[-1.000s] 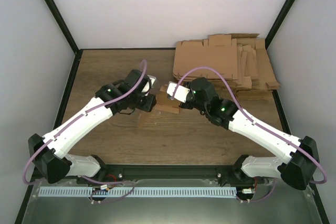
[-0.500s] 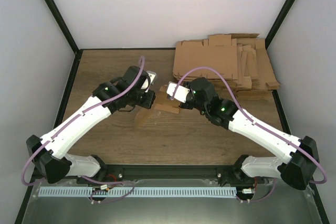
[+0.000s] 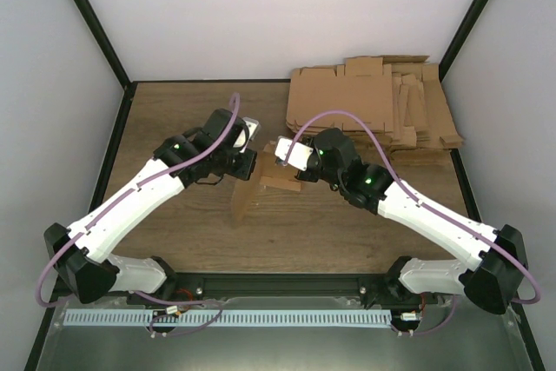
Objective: Fold the paper box
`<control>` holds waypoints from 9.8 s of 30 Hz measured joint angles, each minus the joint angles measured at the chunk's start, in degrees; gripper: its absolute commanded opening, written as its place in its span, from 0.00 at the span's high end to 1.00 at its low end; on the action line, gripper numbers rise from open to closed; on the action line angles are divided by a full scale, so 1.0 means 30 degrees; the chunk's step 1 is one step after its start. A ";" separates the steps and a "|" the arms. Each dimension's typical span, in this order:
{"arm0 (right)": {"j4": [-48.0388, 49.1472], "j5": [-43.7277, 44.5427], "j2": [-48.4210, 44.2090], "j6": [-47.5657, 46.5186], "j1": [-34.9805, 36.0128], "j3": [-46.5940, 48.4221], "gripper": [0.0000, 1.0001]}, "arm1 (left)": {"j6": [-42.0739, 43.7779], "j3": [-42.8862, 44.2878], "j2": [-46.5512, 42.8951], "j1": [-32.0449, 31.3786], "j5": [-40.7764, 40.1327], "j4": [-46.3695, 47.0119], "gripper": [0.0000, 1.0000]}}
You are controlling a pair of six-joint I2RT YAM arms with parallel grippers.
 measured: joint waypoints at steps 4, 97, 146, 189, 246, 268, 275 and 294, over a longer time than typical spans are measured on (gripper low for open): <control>-0.0102 -0.0335 0.0000 0.0328 0.0000 -0.0007 0.78 | -0.0058 0.0000 0.0066 0.0058 0.0000 0.0029 0.96; -0.5071 0.3475 0.3504 0.8276 0.1494 0.2484 0.43 | 0.1071 0.0379 0.1945 0.1406 0.2994 0.0911 0.96; 1.2998 1.0040 0.4357 0.0648 0.2484 -0.5435 0.99 | 0.1035 -0.0204 0.2331 0.3512 0.9500 0.2535 0.71; 0.1683 -0.3985 0.7286 1.9759 -0.1625 -0.5144 0.97 | 0.3177 -0.3395 -0.1909 0.4940 0.7796 0.0539 0.01; -0.1530 0.3002 0.9238 2.1201 0.3126 -0.2710 0.81 | 0.4991 -0.2892 0.1763 0.3140 0.3942 0.0423 0.96; -0.3599 -0.0044 0.7963 2.1704 0.3075 -0.2994 0.58 | 0.5566 -0.2674 0.1792 0.2222 0.3191 0.0160 0.96; -0.5115 0.0860 0.7854 2.1704 0.3104 -0.2827 0.99 | 0.5683 -0.2623 0.1800 0.1982 0.2943 0.0291 0.96; -0.3963 0.0335 0.5785 2.1813 0.2040 -0.3045 0.47 | 0.5814 -0.2463 0.1836 0.1800 0.2863 0.0634 0.95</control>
